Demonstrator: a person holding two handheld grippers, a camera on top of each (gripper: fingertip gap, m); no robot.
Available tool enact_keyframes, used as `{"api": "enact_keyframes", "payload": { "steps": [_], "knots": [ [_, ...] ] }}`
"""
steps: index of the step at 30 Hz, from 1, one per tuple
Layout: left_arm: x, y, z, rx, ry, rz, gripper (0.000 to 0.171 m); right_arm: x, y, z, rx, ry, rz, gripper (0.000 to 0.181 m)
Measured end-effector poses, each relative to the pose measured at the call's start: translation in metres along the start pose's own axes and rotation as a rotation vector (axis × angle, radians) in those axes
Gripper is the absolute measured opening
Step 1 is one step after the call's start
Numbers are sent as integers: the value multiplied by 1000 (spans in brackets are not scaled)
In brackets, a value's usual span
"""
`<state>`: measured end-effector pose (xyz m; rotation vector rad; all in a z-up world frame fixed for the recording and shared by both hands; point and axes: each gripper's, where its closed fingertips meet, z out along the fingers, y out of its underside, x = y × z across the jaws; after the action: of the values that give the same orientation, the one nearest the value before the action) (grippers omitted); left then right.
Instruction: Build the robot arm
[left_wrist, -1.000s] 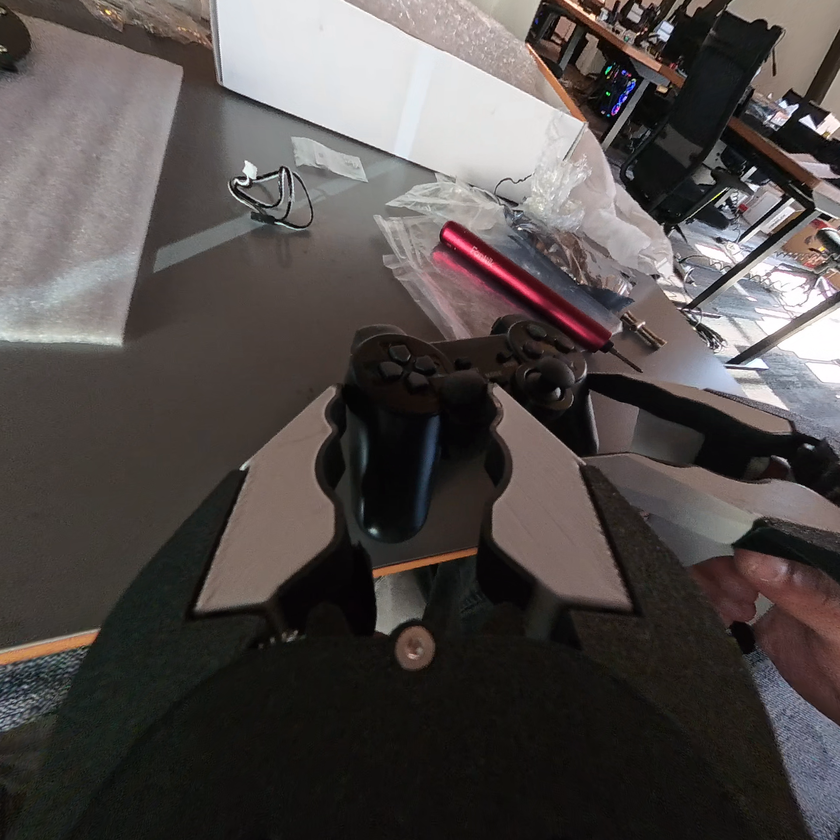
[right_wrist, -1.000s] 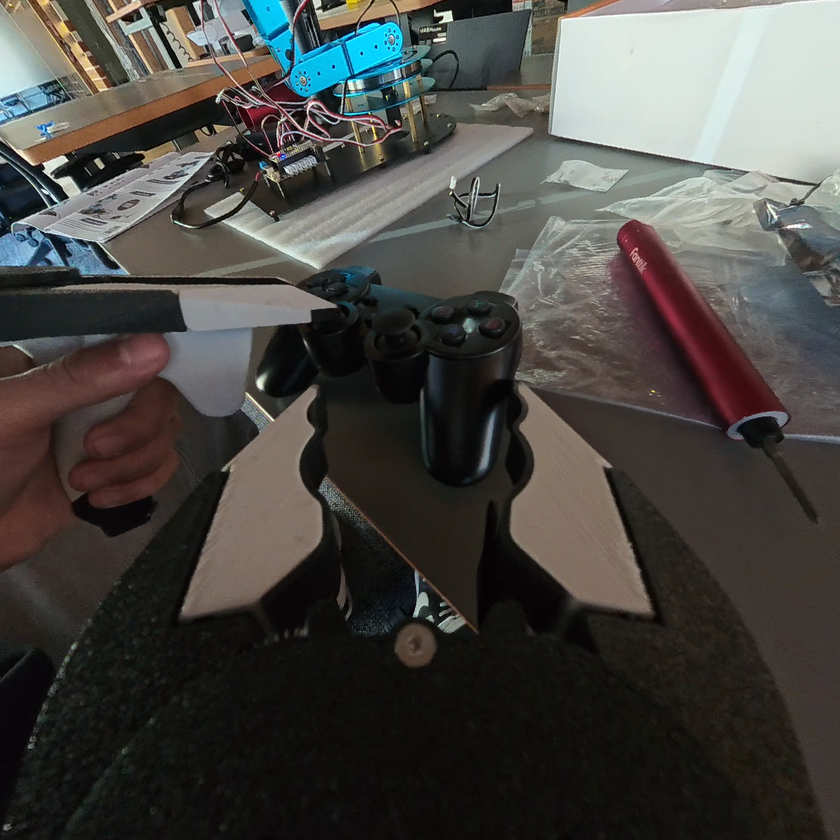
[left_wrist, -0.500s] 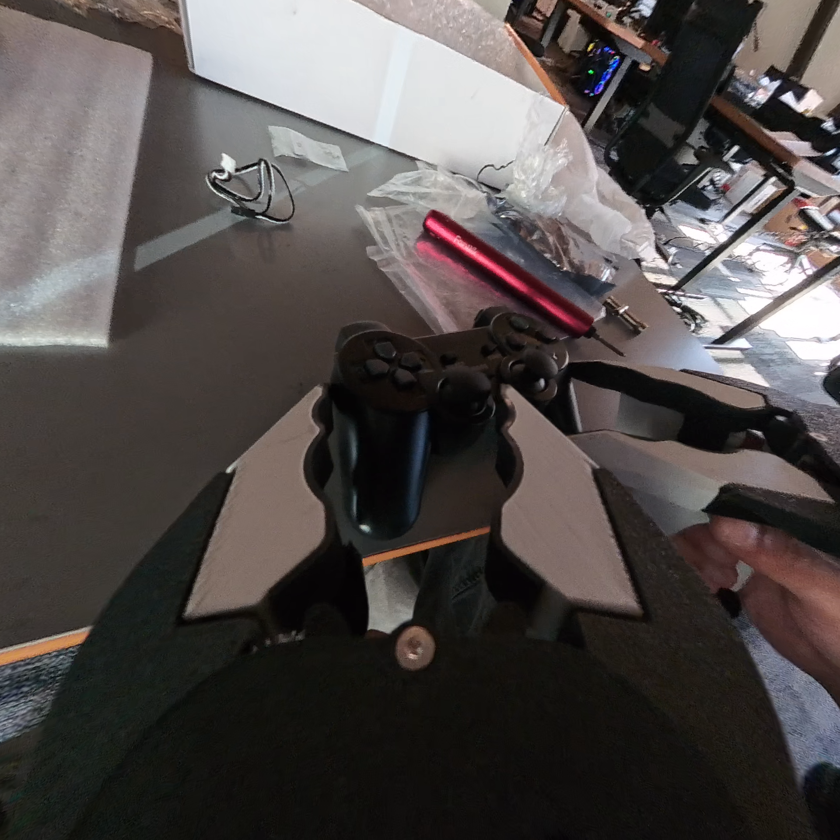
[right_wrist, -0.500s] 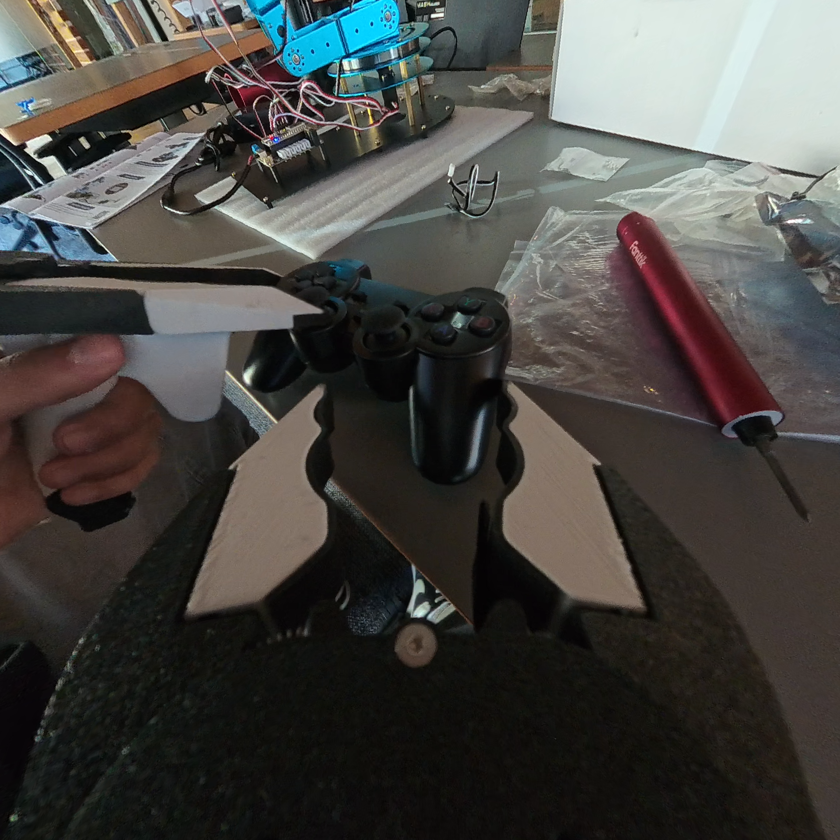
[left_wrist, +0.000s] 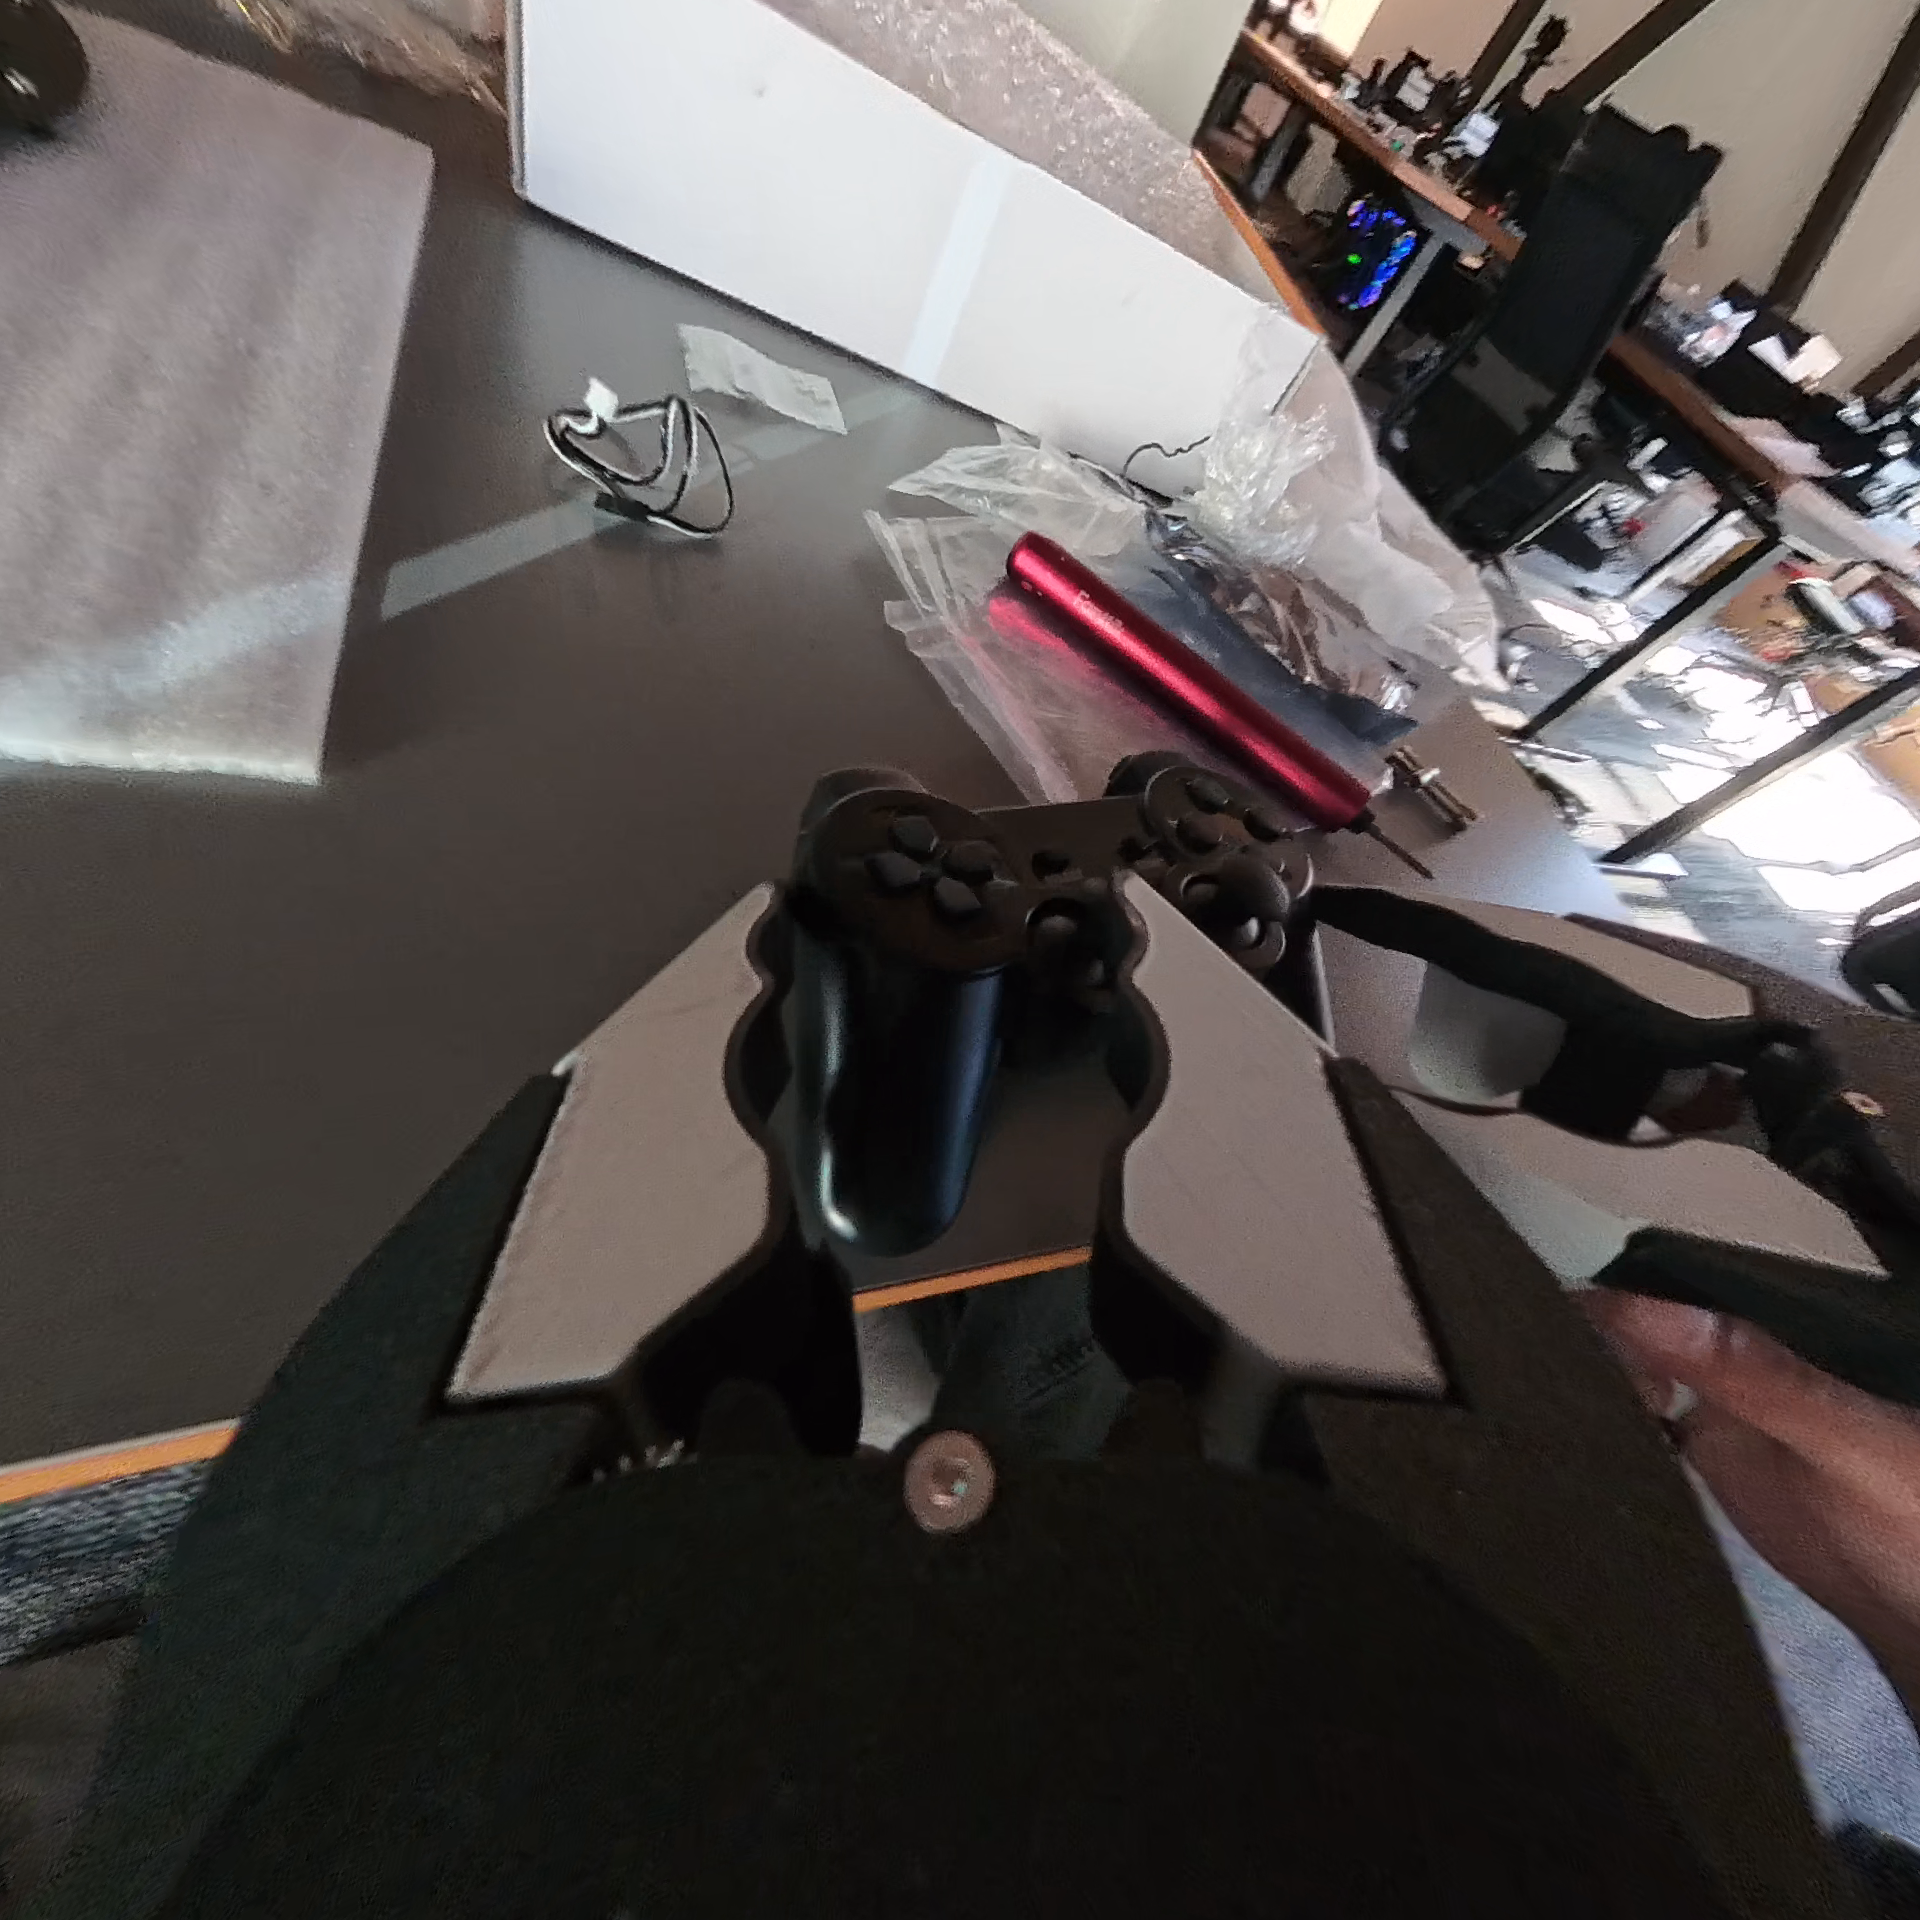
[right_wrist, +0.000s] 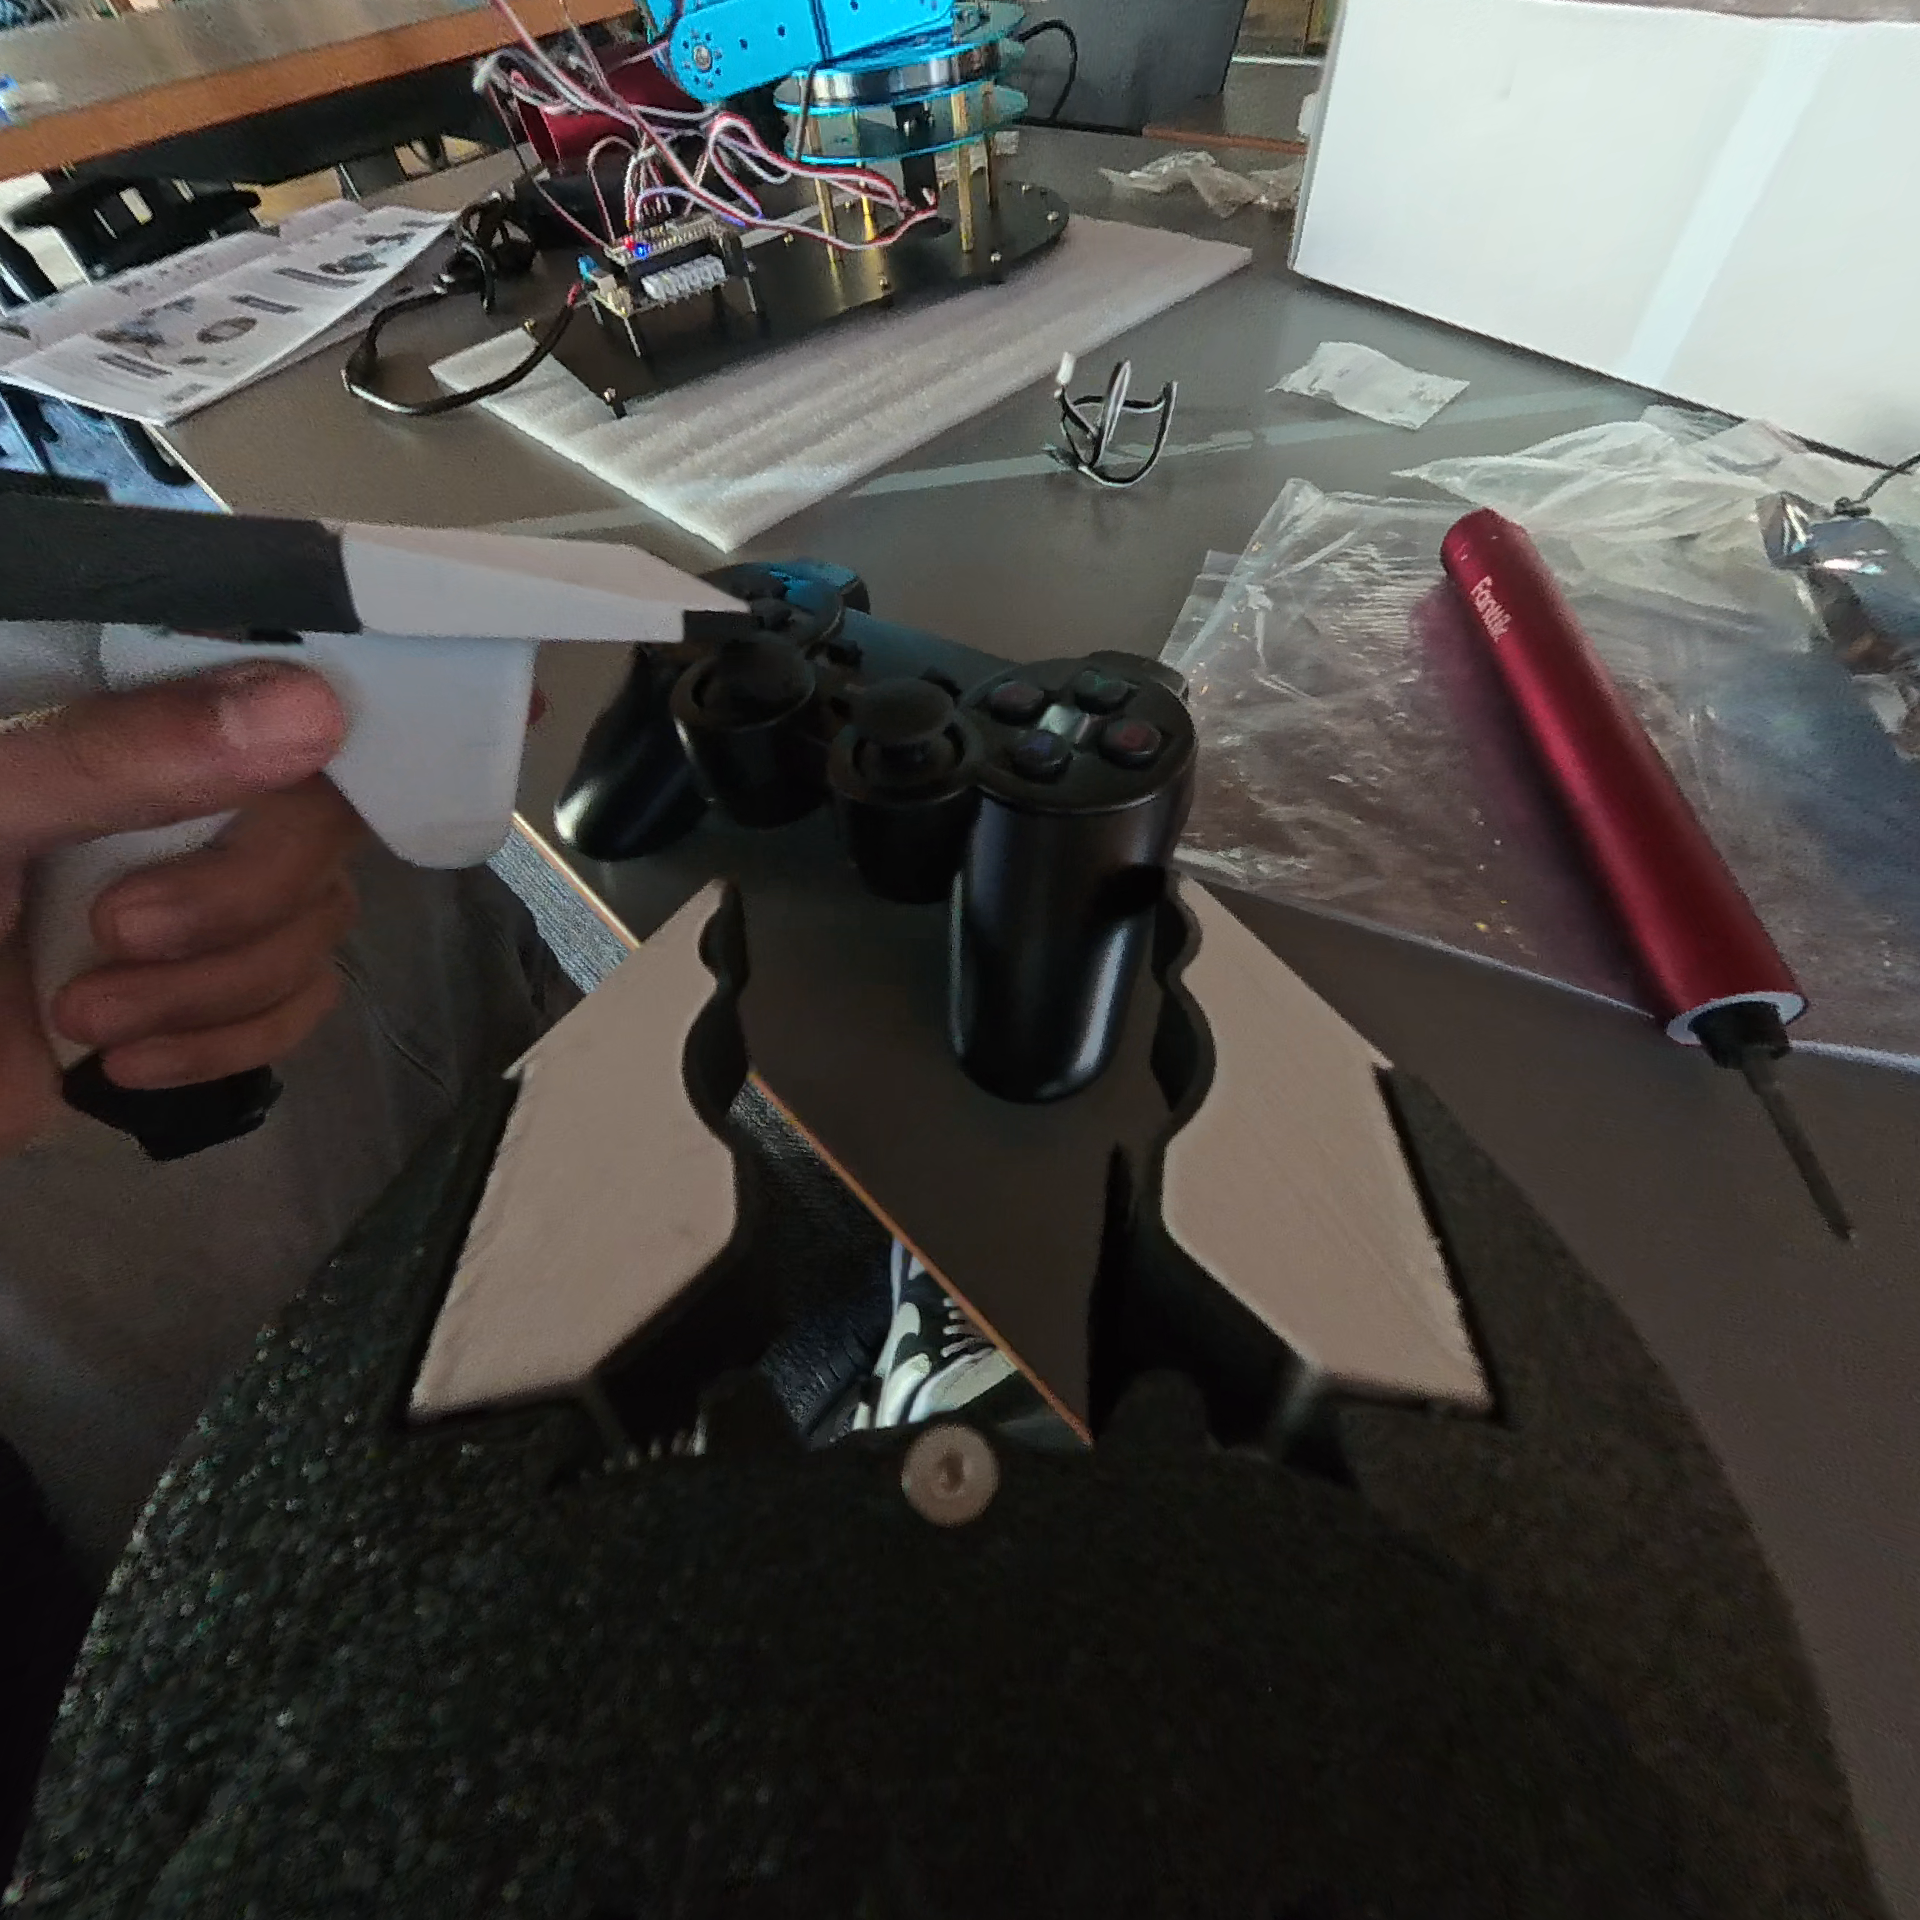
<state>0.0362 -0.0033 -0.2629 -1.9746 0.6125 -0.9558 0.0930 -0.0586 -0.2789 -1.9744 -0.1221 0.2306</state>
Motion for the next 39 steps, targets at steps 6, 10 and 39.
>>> {"api": "enact_keyframes", "payload": {
  "steps": [6, 10, 39],
  "knots": [
    [2, -3, -2, 14, -62, 93, 55, -1, 1, 3, -23, 36, -41, 82],
    [1, -6, -8, 25, -3, 47, 62, 5, -1, -1, -11, 4, 5, 67],
    [-7, 31, -20, -31, 12, 187, 38, 17, -22, 17, 44, 126, 158, 64]
  ]
}}
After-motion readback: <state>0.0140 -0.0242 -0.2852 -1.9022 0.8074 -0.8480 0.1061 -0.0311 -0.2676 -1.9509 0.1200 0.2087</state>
